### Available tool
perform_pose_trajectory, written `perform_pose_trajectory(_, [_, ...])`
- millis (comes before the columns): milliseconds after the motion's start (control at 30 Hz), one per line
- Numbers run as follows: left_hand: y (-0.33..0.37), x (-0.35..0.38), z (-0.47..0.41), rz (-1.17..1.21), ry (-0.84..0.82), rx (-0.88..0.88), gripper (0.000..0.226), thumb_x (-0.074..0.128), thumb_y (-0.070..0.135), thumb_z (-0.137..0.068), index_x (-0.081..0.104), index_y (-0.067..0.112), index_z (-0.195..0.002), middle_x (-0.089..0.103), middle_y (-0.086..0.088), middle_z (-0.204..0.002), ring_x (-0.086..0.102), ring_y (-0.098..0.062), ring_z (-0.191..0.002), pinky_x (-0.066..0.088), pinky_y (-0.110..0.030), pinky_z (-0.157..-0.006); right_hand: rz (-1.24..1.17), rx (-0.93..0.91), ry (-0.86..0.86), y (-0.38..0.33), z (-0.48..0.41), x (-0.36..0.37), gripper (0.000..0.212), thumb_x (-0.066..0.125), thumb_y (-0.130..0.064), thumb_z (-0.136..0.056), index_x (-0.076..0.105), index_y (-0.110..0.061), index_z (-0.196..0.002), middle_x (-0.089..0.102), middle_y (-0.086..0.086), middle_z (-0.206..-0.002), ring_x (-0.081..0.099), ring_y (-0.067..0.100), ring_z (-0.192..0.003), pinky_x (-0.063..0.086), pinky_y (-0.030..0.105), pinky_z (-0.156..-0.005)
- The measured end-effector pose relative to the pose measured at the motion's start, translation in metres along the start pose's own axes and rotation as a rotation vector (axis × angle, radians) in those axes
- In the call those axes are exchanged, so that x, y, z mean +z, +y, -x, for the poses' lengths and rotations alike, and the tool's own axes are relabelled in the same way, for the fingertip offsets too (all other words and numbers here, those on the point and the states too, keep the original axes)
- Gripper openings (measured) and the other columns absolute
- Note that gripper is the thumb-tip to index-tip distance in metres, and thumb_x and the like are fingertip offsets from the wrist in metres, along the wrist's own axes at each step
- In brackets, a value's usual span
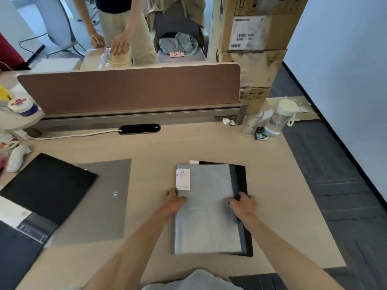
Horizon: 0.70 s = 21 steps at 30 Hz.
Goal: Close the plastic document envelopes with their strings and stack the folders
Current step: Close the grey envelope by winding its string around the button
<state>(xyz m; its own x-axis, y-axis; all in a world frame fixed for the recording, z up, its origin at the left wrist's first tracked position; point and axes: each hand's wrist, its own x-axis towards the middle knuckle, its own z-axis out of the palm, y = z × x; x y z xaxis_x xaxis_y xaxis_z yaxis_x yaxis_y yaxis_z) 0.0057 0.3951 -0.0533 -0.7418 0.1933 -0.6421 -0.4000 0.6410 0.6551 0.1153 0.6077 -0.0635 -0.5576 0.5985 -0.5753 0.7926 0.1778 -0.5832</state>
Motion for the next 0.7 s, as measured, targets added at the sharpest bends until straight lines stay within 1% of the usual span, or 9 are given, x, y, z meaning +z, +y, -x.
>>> perform_pose_trajectory(67, [0.002, 0.011, 0.004, 0.025, -0.028, -0.003, 0.051, 0.057, 0.012, -0.086, 0.040, 0.010, -0.134, 0.052, -0.007, -0.129, 0.053, -0.023, -0.109, 0.043, -0.028, -0.088, 0.090, -0.003, -0.002, 0.007, -0.003, -0.002, 0.064, 0.057, -0.025, -0.085, 0.034, -0.010, -0.142, 0.035, 0.017, -0.140, 0.031, 0.035, -0.131, 0.032, 0.041, -0.107])
perform_pose_trajectory(100, [0.003, 0.014, 0.005, 0.054, -0.037, -0.008, 0.052, 0.058, 0.011, -0.086, 0.040, 0.010, -0.134, 0.054, -0.006, -0.129, 0.055, -0.022, -0.107, 0.045, -0.031, -0.089, 0.085, -0.012, -0.009, 0.007, -0.005, -0.002, 0.064, 0.056, -0.024, -0.086, 0.032, -0.009, -0.144, 0.031, 0.017, -0.143, 0.028, 0.035, -0.132, 0.030, 0.042, -0.109])
perform_pose_trajectory(200, [0.007, 0.020, 0.005, 0.116, -0.017, -0.021, 0.058, 0.063, 0.013, -0.078, 0.043, 0.011, -0.133, 0.057, -0.007, -0.128, 0.057, -0.023, -0.109, 0.047, -0.033, -0.090, 0.057, -0.026, -0.014, 0.004, -0.016, -0.006, 0.063, 0.053, -0.023, -0.087, 0.031, -0.009, -0.145, 0.031, 0.018, -0.144, 0.029, 0.035, -0.132, 0.032, 0.043, -0.110])
perform_pose_trajectory(333, [0.015, 0.025, -0.002, 0.116, -0.008, -0.028, 0.070, 0.061, 0.018, -0.067, 0.041, 0.014, -0.134, 0.058, -0.007, -0.125, 0.058, -0.024, -0.110, 0.049, -0.036, -0.091, 0.088, 0.010, 0.028, -0.003, -0.031, -0.016, 0.046, 0.053, -0.025, -0.086, 0.050, -0.013, -0.129, 0.037, 0.019, -0.138, 0.029, 0.035, -0.126, 0.030, 0.038, -0.102])
perform_pose_trajectory(433, [0.030, 0.028, -0.007, 0.158, -0.034, -0.058, 0.060, 0.062, 0.010, -0.079, 0.040, 0.015, -0.134, 0.058, -0.008, -0.125, 0.059, -0.025, -0.106, 0.048, -0.033, -0.081, 0.079, 0.069, 0.013, -0.012, -0.043, -0.021, 0.046, 0.051, -0.030, -0.086, 0.047, -0.014, -0.129, 0.033, 0.020, -0.138, 0.028, 0.037, -0.125, 0.032, 0.040, -0.100])
perform_pose_trajectory(533, [0.043, 0.032, -0.013, 0.169, -0.014, -0.059, 0.054, 0.058, 0.003, -0.085, 0.036, 0.014, -0.132, 0.056, -0.009, -0.125, 0.055, -0.022, -0.100, 0.046, -0.030, -0.075, -0.001, 0.077, -0.020, -0.026, -0.056, -0.030, 0.049, 0.051, -0.031, -0.087, 0.045, -0.014, -0.132, 0.035, 0.019, -0.137, 0.031, 0.037, -0.126, 0.033, 0.039, -0.101])
perform_pose_trajectory(600, [0.049, 0.030, -0.019, 0.191, 0.024, -0.058, 0.054, 0.059, 0.001, -0.084, 0.037, 0.011, -0.132, 0.056, -0.011, -0.125, 0.055, -0.022, -0.100, 0.048, -0.033, -0.084, -0.085, 0.062, -0.047, -0.035, -0.070, -0.033, 0.057, 0.055, -0.035, -0.082, 0.046, -0.015, -0.135, 0.040, 0.015, -0.136, 0.040, 0.035, -0.124, 0.036, 0.038, -0.101])
perform_pose_trajectory(667, [0.055, 0.026, -0.026, 0.203, 0.042, -0.064, 0.056, 0.060, 0.001, -0.083, 0.037, 0.011, -0.132, 0.057, -0.011, -0.125, 0.056, -0.023, -0.102, 0.049, -0.038, -0.093, -0.191, 0.066, -0.078, -0.039, -0.089, -0.034, 0.065, 0.058, -0.043, -0.068, 0.053, -0.019, -0.128, 0.052, 0.008, -0.126, 0.057, 0.027, -0.109, 0.048, 0.036, -0.093])
perform_pose_trajectory(700, [0.058, 0.023, -0.031, 0.203, 0.046, -0.062, 0.057, 0.060, 0.001, -0.083, 0.036, 0.012, -0.133, 0.056, -0.010, -0.123, 0.055, -0.023, -0.103, 0.048, -0.039, -0.094, -0.221, 0.064, -0.093, -0.041, -0.101, -0.033, 0.056, 0.058, -0.042, -0.064, 0.059, -0.020, -0.115, 0.058, 0.005, -0.115, 0.061, 0.023, -0.098, 0.050, 0.034, -0.086])
